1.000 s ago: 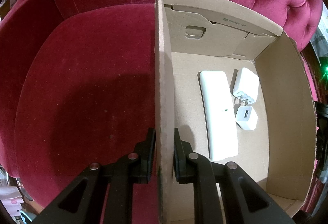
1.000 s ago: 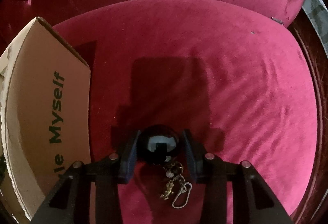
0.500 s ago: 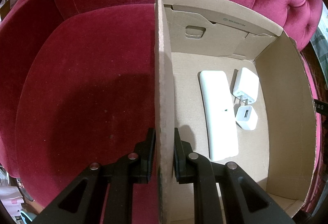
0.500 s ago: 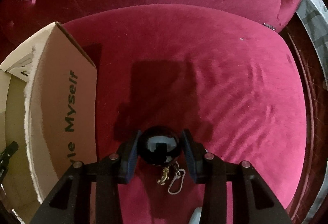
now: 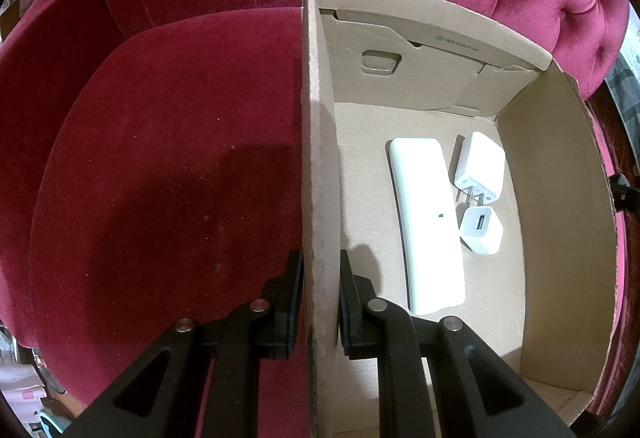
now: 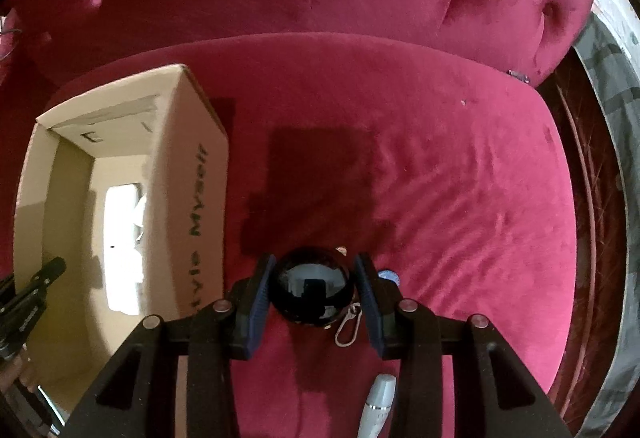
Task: Organize rigid objects
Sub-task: 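Lift the black fob with the right gripper and carry it over the box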
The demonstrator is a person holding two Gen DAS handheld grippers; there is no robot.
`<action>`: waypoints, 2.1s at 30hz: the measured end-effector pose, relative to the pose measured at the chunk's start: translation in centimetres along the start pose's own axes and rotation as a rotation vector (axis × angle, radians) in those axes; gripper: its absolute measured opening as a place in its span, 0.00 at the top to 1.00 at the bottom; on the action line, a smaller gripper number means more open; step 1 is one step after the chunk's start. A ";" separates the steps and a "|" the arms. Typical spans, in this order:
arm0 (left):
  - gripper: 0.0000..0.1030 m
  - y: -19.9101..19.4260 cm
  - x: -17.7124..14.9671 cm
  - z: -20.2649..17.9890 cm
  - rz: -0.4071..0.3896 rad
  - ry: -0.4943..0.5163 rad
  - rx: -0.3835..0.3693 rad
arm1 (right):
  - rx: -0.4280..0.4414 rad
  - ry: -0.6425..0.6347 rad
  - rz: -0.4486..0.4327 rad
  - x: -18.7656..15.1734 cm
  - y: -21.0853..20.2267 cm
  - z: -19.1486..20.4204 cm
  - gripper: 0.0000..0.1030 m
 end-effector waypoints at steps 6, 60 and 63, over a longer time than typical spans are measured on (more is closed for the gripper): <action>0.84 0.0 0.0 -0.1 0.000 0.001 0.002 | 0.006 -0.021 -0.018 -0.1 -2.0 1.2 0.58; 0.84 -0.3 0.2 0.1 0.001 -0.002 -0.003 | 0.106 -0.251 -0.042 5.3 3.2 17.5 0.58; 0.84 -0.3 0.3 0.0 0.001 -0.003 -0.004 | 0.112 -0.243 -0.041 5.5 3.7 17.6 0.58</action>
Point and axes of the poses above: each gripper's, at about its wrist camera, not at the fingertips, and y roughly the way its jaws point, z to its left, x to its top, the point moved 4 cm from there along y, roughly the way its jaws point, and after that the axes turned 15 degrees about -y, right-handed, at the moved point
